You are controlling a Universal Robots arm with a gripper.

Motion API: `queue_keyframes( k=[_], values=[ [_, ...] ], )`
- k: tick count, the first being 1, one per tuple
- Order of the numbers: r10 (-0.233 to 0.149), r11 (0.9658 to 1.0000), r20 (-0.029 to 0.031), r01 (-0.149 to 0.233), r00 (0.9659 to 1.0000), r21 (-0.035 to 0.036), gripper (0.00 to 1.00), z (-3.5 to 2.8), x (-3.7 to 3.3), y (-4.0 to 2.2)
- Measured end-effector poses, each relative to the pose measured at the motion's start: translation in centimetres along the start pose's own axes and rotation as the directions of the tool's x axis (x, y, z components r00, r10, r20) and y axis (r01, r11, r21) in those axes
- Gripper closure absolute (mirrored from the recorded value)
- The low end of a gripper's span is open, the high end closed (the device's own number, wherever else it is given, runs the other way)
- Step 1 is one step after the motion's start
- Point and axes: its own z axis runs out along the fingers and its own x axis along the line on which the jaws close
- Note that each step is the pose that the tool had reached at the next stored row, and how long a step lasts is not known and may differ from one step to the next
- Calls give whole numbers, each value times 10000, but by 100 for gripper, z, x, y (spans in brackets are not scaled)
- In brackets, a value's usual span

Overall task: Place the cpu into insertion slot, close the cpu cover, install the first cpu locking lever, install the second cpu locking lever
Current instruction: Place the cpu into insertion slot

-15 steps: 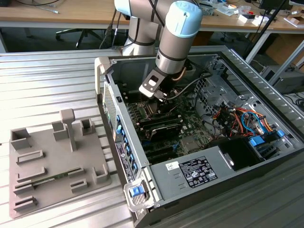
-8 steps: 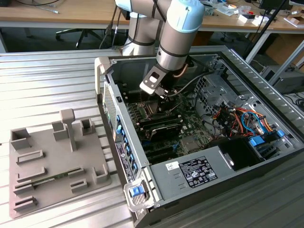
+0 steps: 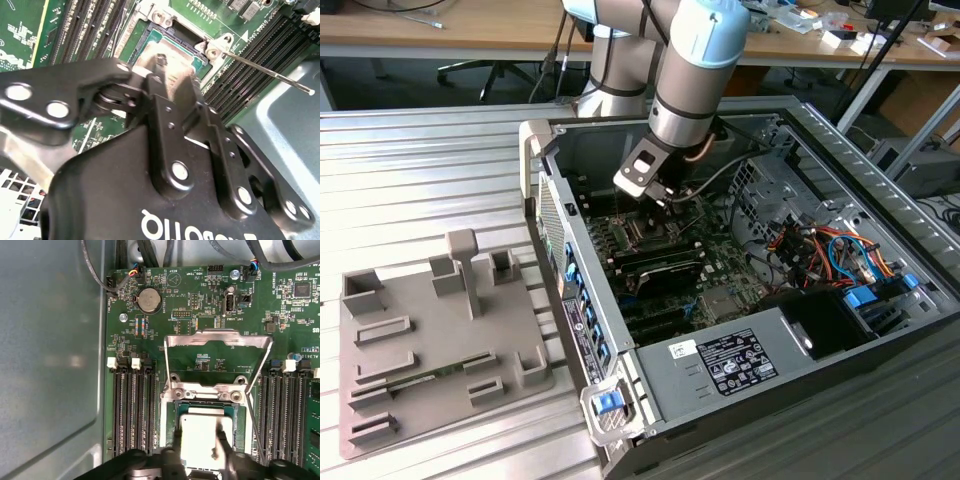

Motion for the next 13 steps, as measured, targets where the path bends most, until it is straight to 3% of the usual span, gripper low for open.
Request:
queue_keyframes(
  k=[1, 2, 4, 6, 13],
  values=[
    [0, 10000, 0, 0, 10000, 0, 71, 0, 1, 0],
    [0, 10000, 0, 0, 10000, -1, 76, 1, 1, 0],
    [0, 10000, 1, 0, 10000, 0, 76, 4, 1, 0],
    [0, 10000, 1, 0, 10000, 1, 89, 8, 1, 0],
    [1, 10000, -1, -1, 10000, 10, 89, 18, -6, 1]
  ],
)
